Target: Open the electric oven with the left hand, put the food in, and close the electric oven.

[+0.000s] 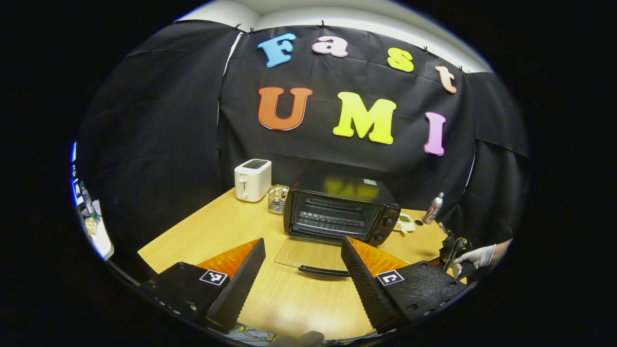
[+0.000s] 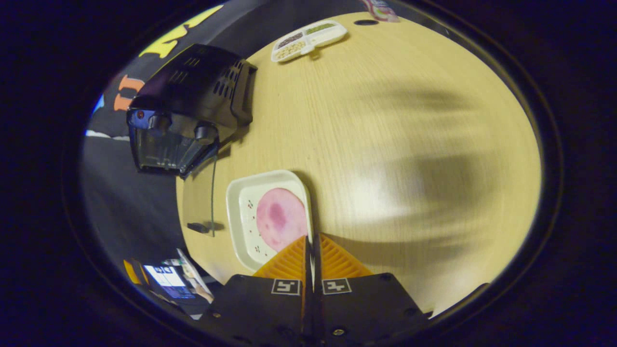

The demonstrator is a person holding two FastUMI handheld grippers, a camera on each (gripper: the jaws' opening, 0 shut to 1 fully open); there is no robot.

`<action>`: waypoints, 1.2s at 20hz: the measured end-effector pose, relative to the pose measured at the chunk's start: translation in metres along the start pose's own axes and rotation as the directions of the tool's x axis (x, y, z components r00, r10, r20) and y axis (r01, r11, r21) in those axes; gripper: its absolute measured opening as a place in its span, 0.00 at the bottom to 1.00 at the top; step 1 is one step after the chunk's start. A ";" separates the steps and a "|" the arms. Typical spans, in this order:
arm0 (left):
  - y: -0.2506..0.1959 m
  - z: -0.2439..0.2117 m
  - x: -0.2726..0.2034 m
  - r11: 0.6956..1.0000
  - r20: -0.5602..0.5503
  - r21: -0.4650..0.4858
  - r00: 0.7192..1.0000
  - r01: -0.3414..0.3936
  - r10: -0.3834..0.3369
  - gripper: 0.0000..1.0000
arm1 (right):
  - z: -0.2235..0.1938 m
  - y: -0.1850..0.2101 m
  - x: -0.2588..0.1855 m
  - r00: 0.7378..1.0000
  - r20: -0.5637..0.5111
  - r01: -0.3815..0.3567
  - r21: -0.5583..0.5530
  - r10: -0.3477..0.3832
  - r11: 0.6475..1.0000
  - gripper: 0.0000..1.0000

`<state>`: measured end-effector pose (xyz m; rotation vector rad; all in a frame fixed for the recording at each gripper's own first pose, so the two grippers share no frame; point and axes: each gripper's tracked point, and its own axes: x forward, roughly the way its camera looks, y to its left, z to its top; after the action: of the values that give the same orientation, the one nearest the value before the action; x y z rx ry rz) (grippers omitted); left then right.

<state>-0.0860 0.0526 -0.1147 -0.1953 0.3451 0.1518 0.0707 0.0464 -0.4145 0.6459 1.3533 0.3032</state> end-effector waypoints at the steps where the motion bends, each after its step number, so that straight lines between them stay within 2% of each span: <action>1: 0.000 0.001 0.000 1.000 -0.003 0.002 1.000 0.008 -0.008 0.96 | -0.003 0.001 -0.003 0.999 0.021 -0.040 0.028 0.039 0.999 0.03; 3: 0.003 0.002 -0.001 1.000 -0.009 0.007 1.000 0.016 -0.016 0.96 | 0.000 0.001 -0.009 0.993 0.081 -0.090 0.064 0.085 0.994 0.04; 7: -0.001 0.009 0.002 0.999 -0.011 0.015 0.999 0.034 -0.034 0.96 | 0.003 0.000 -0.033 0.975 0.204 -0.117 0.123 0.090 0.986 0.04; 8: -0.002 0.012 0.002 0.999 -0.007 0.020 0.999 0.037 -0.037 0.96 | 0.000 0.003 -0.040 0.970 0.231 -0.109 0.124 0.078 0.986 0.00; 12: 0.004 0.028 0.003 0.998 0.015 0.055 0.999 0.032 -0.033 0.96 | -0.014 0.048 -0.054 0.934 0.333 -0.186 0.156 0.126 0.970 0.04; 14: 0.009 0.038 0.003 0.996 0.028 0.080 0.999 0.032 -0.034 0.96 | -0.024 0.075 -0.048 0.919 0.366 -0.230 0.193 0.148 0.954 0.04; 15: 0.013 0.044 0.003 0.996 0.038 0.089 0.999 0.031 -0.035 0.96 | -0.028 0.091 -0.043 0.910 0.384 -0.245 0.201 0.154 0.949 0.00; 16: 0.017 0.050 0.003 0.995 0.042 0.095 0.998 0.033 -0.037 0.96 | -0.030 0.106 -0.037 0.901 0.405 -0.256 0.207 0.156 0.944 0.04; 17: 0.023 0.054 0.003 0.995 0.043 0.095 0.998 0.033 -0.037 0.96 | -0.033 0.121 -0.032 0.892 0.426 -0.263 0.222 0.149 0.939 0.00; 21: 0.041 0.066 0.003 0.994 0.034 0.096 0.998 0.045 -0.049 0.96 | -0.027 0.171 0.006 0.849 0.517 -0.299 0.309 0.105 0.903 0.04; 22: 0.045 0.069 0.002 0.994 0.031 0.099 0.998 0.046 -0.049 0.96 | -0.023 0.181 0.018 0.847 0.523 -0.307 0.332 0.097 0.892 0.00; 24: 0.054 0.072 0.001 0.994 0.032 0.105 0.998 0.042 -0.046 0.96 | -0.014 0.204 0.040 0.842 0.530 -0.335 0.369 0.100 0.867 0.03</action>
<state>-0.0716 0.1203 -0.0570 -0.0967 0.3132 0.0931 0.0983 0.2331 -0.3273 1.1930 0.8405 -0.0079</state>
